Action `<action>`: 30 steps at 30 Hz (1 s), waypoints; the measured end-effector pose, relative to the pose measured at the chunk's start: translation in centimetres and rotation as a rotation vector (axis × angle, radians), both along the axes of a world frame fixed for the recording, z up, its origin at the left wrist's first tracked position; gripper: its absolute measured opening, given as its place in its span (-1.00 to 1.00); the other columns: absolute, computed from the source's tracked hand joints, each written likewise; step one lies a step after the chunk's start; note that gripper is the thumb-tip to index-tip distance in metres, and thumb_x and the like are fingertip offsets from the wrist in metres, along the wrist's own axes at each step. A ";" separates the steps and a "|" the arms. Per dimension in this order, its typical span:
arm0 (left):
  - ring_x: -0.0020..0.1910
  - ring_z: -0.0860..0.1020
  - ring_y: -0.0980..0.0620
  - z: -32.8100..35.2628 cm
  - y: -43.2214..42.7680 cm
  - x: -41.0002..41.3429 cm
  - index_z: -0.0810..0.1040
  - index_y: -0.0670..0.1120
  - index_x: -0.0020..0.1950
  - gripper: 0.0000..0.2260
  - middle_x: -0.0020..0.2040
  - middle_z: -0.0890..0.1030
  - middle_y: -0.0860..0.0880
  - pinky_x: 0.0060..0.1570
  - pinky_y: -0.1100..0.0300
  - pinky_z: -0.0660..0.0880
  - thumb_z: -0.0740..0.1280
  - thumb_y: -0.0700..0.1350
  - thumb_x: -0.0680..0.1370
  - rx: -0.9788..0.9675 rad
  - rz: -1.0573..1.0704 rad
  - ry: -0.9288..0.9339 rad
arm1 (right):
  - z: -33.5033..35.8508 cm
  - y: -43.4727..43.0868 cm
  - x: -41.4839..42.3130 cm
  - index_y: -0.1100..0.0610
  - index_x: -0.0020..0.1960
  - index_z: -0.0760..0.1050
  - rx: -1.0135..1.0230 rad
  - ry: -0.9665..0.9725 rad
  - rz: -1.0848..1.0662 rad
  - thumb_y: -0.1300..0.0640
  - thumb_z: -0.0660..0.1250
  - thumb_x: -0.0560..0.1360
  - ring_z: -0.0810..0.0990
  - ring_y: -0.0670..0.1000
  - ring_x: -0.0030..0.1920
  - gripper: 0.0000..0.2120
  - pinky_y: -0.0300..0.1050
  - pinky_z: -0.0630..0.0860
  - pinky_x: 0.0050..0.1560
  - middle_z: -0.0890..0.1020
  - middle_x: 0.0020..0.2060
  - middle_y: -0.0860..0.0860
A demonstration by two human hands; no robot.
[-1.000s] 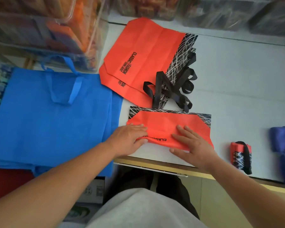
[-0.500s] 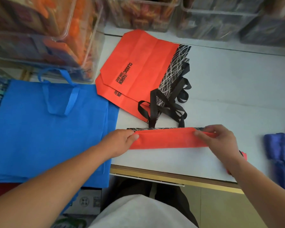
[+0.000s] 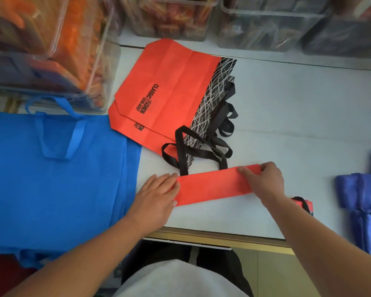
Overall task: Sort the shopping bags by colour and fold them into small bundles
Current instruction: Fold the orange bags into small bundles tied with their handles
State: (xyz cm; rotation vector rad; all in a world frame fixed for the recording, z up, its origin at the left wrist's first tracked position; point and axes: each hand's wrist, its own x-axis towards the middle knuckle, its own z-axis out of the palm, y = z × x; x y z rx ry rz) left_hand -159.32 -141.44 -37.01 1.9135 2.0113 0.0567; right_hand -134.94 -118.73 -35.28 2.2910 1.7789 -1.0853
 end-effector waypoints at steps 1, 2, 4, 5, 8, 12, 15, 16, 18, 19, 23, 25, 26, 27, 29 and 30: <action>0.56 0.27 -0.05 0.0 -0.2 0.3 0.43 -0.04 0.51 -0.51 0.60 0.30 0.01 0.54 -0.08 0.23 0.11 0.09 0.62 -0.032 -0.003 -0.023 | 0.2 0.6 0.0 0.12 0.23 0.45 0.018 0.050 -0.017 -0.23 0.52 0.39 0.55 0.15 0.14 -0.39 0.14 0.59 0.10 0.52 0.14 0.06; 0.60 0.20 -0.03 -0.1 -0.3 0.7 0.37 -0.01 0.55 -0.49 0.63 0.23 0.04 0.56 -0.03 0.19 0.10 0.11 0.63 -0.053 -0.003 -0.048 | 0.5 1.3 0.1 0.12 0.21 0.46 0.060 0.094 -0.024 -0.18 0.53 0.40 0.55 0.14 0.12 -0.45 0.09 0.57 0.08 0.50 0.16 0.06; 0.62 0.16 0.03 0.0 0.2 2.0 0.36 -0.01 0.57 -0.47 0.64 0.20 0.06 0.54 0.01 0.25 0.10 0.14 0.63 -0.071 0.000 -0.062 | 1.4 2.5 0.1 0.11 0.24 0.45 0.192 0.135 0.009 -0.06 0.51 0.46 0.52 0.12 0.17 -0.53 0.01 0.49 0.07 0.43 0.22 0.06; 0.60 0.23 0.03 0.1 0.6 3.1 0.42 -0.04 0.54 -0.47 0.61 0.28 0.03 0.49 -0.01 0.35 0.11 0.14 0.62 -0.069 -0.002 -0.050 | 2.0 2.9 0.1 0.10 0.27 0.44 0.287 0.097 0.063 -0.03 0.49 0.47 0.47 0.12 0.22 -0.54 0.01 0.47 0.09 0.39 0.25 0.06; 0.50 0.42 -0.05 0.3 2.0 6.8 0.57 -0.11 0.41 -0.47 0.50 0.47 -0.06 0.35 -0.03 0.50 0.12 0.13 0.58 -0.050 0.068 0.004 | 3.4 1.9 0.7 0.10 0.27 0.48 0.564 -0.041 0.255 -0.01 0.51 0.45 0.35 0.16 0.26 -0.54 0.06 0.44 0.21 0.39 0.24 0.10; 0.53 0.35 -0.16 0.6 4.0 10.6 0.48 -0.09 0.48 -0.45 0.57 0.37 -0.05 0.29 -0.07 0.48 0.14 0.16 0.58 -0.063 0.184 -0.010 | 2.7 -4.3 1.5 0.10 0.25 0.58 0.564 0.150 0.431 -0.04 0.47 0.52 0.40 0.08 0.16 -0.63 -0.07 0.44 0.10 0.49 0.15 0.04; 0.45 0.31 -0.14 0.9 5.0 12.0 0.38 -0.02 0.51 -0.37 0.60 0.25 0.00 0.27 -0.06 0.42 0.28 0.25 0.51 -0.055 0.140 -0.085 | 0.3 -8.1 2.3 0.08 0.35 0.58 0.347 0.264 0.626 -0.16 0.27 0.60 0.40 0.08 0.40 -0.56 -0.04 0.43 0.36 0.54 0.34 -0.02; 0.42 0.30 -0.11 0.9 5.1 12.1 0.36 -0.01 0.52 -0.31 0.59 0.23 0.01 0.27 -0.04 0.41 0.34 0.27 0.47 -0.065 0.117 -0.104 | -0.3 -8.5 2.8 0.07 0.40 0.55 0.283 0.257 0.648 -0.21 0.18 0.61 0.33 0.07 0.50 -0.49 -0.06 0.31 0.47 0.49 0.44 -0.04; 0.35 0.32 -0.09 1.0 4.9 11.9 0.36 -0.01 0.52 -0.26 0.55 0.24 0.02 0.26 0.00 0.43 0.42 0.26 0.41 -0.067 0.099 -0.128 | -0.9 -8.4 3.6 0.02 0.47 0.49 0.219 0.236 0.670 -0.28 0.04 0.61 0.18 -0.01 0.60 -0.40 -0.15 0.09 0.56 0.37 0.53 -0.12; 0.31 0.36 -0.09 1.1 4.8 11.6 0.41 -0.02 0.49 -0.29 0.53 0.30 0.01 0.21 0.00 0.49 0.43 0.22 0.40 -0.042 0.097 -0.137 | -1.1 -8.2 3.8 0.00 0.48 0.46 0.203 0.234 0.682 -0.28 0.02 0.61 0.14 -0.04 0.61 -0.40 -0.12 0.07 0.59 0.33 0.55 -0.15; 0.15 0.53 -0.14 0.8 4.0 10.4 0.60 -0.09 0.33 -0.49 0.39 0.57 -0.07 0.01 -0.02 0.62 0.37 0.05 0.41 0.116 0.008 -0.131 | -0.8 -7.2 3.9 -0.02 0.52 0.41 0.082 0.261 0.682 -0.14 0.16 0.69 0.05 -0.11 0.62 -0.55 -0.02 0.05 0.62 0.26 0.58 -0.17; 0.13 0.56 -0.10 1.3 3.8 9.5 0.62 -0.06 0.29 -0.59 0.30 0.64 0.00 -0.01 0.01 0.63 0.39 0.02 0.47 0.176 -0.008 -0.214 | 0.0 -6.9 3.7 -0.04 0.54 0.39 -0.042 0.276 0.650 -0.14 0.12 0.70 0.00 -0.14 0.62 -0.55 -0.06 -0.05 0.62 0.22 0.59 -0.20; 0.09 0.56 -0.06 1.7 3.9 9.0 0.62 -0.03 0.27 -0.64 0.24 0.66 0.06 -0.06 0.02 0.62 0.42 0.00 0.49 0.179 -0.009 -0.272 | 0.5 -6.7 3.7 -0.07 0.54 0.38 -0.103 0.289 0.641 -0.15 0.09 0.70 -0.03 -0.15 0.62 -0.55 -0.06 -0.10 0.62 0.20 0.59 -0.21; 0.05 0.54 -0.03 2.3 4.1 8.5 0.62 -0.01 0.25 -0.67 0.18 0.67 0.12 -0.10 0.02 0.60 0.44 -0.03 0.50 0.170 -0.012 -0.320 | 0.9 -6.8 3.7 -0.11 0.54 0.37 -0.154 0.310 0.633 -0.16 0.05 0.71 -0.04 -0.17 0.62 -0.55 -0.03 -0.14 0.63 0.19 0.59 -0.23; -0.01 0.49 0.01 3.4 4.5 7.6 0.62 0.01 0.22 -0.72 0.08 0.66 0.16 -0.13 0.02 0.55 0.45 -0.10 0.51 0.166 -0.016 -0.383 | 1.9 -7.2 3.7 -0.15 0.51 0.39 -0.238 0.412 0.586 -0.10 0.01 0.73 -0.02 -0.22 0.60 -0.60 0.03 -0.20 0.62 0.22 0.57 -0.25; -0.02 0.50 0.02 4.2 4.7 7.2 0.62 0.01 0.21 -0.73 0.04 0.66 0.16 -0.12 0.03 0.54 0.46 -0.11 0.51 0.174 -0.014 -0.414 | 2.4 -7.7 3.7 -0.16 0.49 0.40 -0.287 0.475 0.538 -0.02 0.04 0.72 0.00 -0.25 0.58 -0.61 0.02 -0.23 0.62 0.25 0.56 -0.27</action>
